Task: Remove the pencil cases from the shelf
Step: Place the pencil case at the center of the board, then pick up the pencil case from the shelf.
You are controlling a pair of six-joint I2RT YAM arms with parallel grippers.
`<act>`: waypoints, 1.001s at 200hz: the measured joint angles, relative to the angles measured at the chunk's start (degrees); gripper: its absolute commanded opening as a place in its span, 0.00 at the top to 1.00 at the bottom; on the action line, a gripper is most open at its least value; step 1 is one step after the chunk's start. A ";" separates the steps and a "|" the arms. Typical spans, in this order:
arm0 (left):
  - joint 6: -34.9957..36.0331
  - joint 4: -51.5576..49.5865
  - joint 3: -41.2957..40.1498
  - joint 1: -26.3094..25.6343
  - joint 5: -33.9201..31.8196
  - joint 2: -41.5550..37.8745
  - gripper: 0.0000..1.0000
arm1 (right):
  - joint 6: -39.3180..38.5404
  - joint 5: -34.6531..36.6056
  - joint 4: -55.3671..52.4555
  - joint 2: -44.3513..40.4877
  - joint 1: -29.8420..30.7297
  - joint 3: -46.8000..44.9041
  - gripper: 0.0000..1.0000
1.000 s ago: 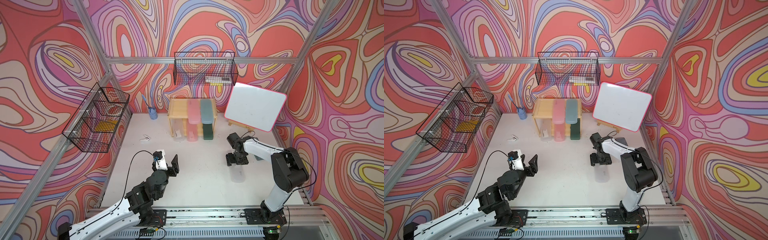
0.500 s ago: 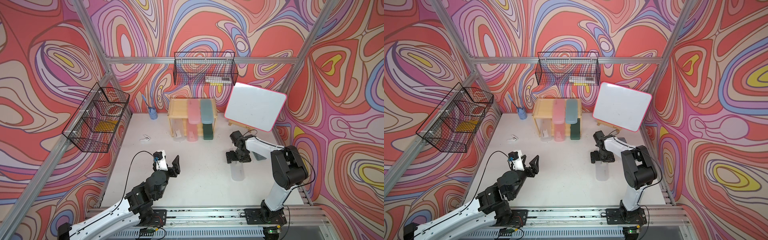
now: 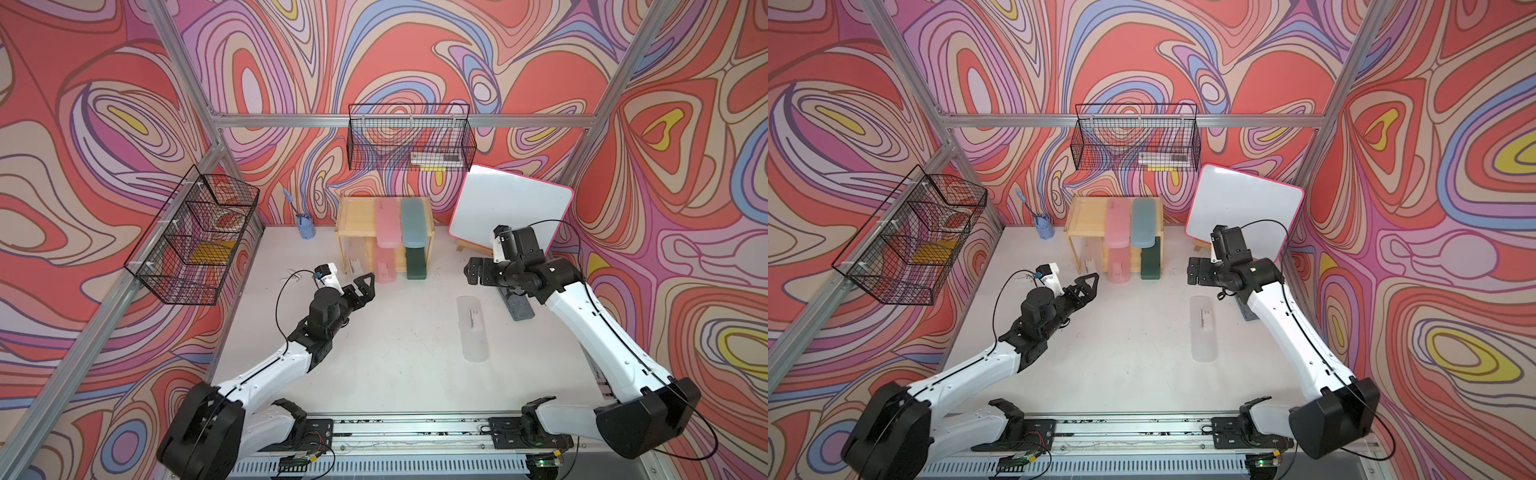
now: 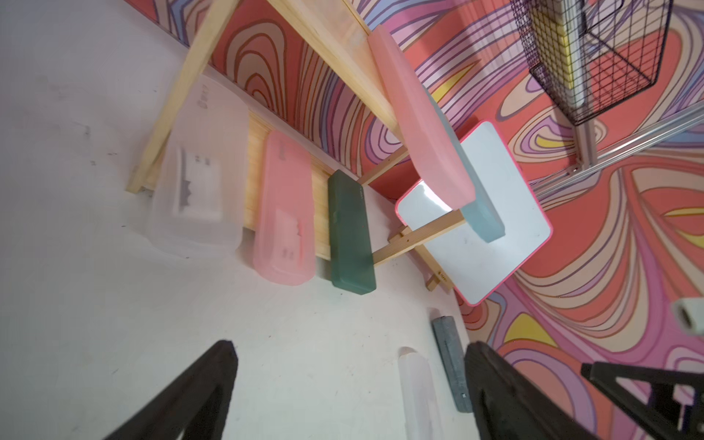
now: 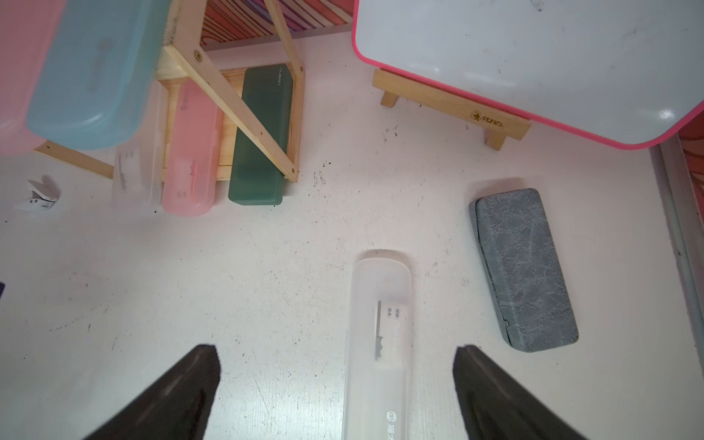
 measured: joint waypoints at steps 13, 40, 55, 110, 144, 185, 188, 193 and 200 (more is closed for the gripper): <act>-2.58 5.03 3.61 0.13 2.84 5.05 0.01 | -0.02 0.02 -0.81 0.26 0.00 -0.07 0.02; -6.49 13.18 10.36 0.11 6.36 12.26 0.01 | -0.02 0.17 -1.51 0.46 0.00 -0.66 0.02; -7.98 15.89 13.18 0.11 7.26 15.17 0.01 | -0.04 0.17 -1.64 0.48 0.00 -1.25 0.02; -10.27 18.75 16.96 0.17 7.21 21.84 0.01 | -0.59 0.37 -1.73 1.64 0.00 -1.75 0.02; -11.15 19.76 17.20 0.39 6.62 24.61 0.01 | -1.11 0.39 -1.64 2.89 0.00 -1.75 0.02; -13.16 23.41 17.49 1.07 5.53 28.85 0.10 | -1.38 0.37 -1.55 4.00 0.00 -1.75 0.02; -13.46 23.61 17.62 1.16 5.46 29.29 0.12 | -1.40 0.37 -1.55 4.07 0.00 -1.73 0.02; -13.68 23.82 17.84 1.20 5.40 29.92 0.16 | -1.46 0.37 -1.55 4.15 0.00 -1.73 0.02; -14.14 24.02 18.38 1.25 5.27 30.84 0.20 | -1.53 0.37 -1.55 4.31 0.00 -1.73 0.02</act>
